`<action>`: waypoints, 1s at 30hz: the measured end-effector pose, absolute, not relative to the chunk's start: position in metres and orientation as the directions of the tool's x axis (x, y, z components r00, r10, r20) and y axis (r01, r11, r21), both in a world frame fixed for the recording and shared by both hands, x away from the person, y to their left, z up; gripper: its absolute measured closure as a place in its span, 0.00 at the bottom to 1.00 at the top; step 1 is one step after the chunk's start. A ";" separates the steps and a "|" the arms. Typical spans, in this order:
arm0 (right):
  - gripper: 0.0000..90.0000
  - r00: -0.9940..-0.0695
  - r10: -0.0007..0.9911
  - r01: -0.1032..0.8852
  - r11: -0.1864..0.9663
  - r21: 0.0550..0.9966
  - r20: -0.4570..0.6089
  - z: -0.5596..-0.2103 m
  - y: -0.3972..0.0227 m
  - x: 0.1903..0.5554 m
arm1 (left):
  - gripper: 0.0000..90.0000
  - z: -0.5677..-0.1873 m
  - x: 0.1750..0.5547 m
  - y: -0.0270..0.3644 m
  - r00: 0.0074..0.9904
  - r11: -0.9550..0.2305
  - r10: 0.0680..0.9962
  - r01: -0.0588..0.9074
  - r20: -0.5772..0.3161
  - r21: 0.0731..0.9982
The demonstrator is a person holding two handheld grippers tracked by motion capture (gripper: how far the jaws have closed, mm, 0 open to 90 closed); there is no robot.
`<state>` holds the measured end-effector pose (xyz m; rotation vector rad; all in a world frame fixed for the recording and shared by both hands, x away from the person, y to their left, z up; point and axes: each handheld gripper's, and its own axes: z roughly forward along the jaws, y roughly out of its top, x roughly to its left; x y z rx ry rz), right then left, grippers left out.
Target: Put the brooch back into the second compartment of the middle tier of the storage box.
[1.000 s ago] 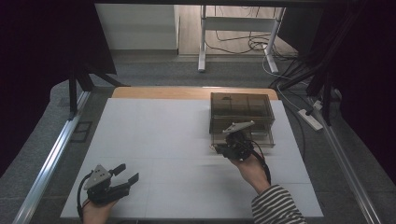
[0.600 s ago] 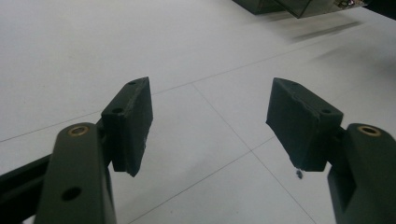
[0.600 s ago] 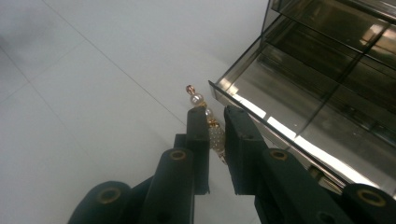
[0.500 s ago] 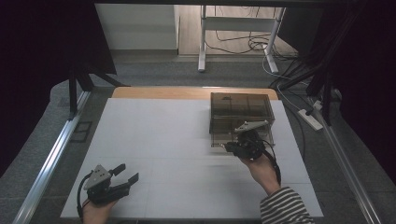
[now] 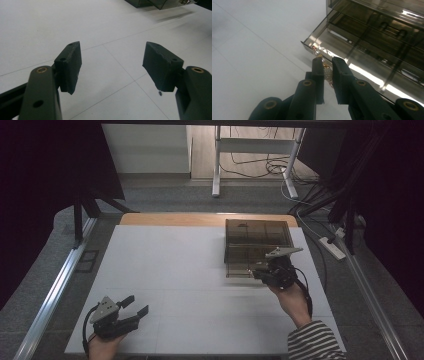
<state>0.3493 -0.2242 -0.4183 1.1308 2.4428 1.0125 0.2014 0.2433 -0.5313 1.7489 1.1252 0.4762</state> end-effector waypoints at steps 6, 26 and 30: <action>0.89 -0.636 0.771 0.577 0.441 0.688 0.039 -0.414 -0.235 0.351 | 0.36 -0.531 0.201 0.244 0.488 -0.099 0.857 0.469 -0.164 0.878; 0.89 -0.561 0.828 0.613 0.398 0.683 0.022 -0.411 -0.252 0.373 | 0.36 -0.531 0.201 0.244 0.492 -0.104 0.855 0.472 -0.164 0.875; 0.89 -0.553 0.833 0.622 0.403 0.672 0.012 -0.415 -0.251 0.379 | 0.36 -0.531 0.201 0.244 0.492 -0.105 0.855 0.472 -0.163 0.875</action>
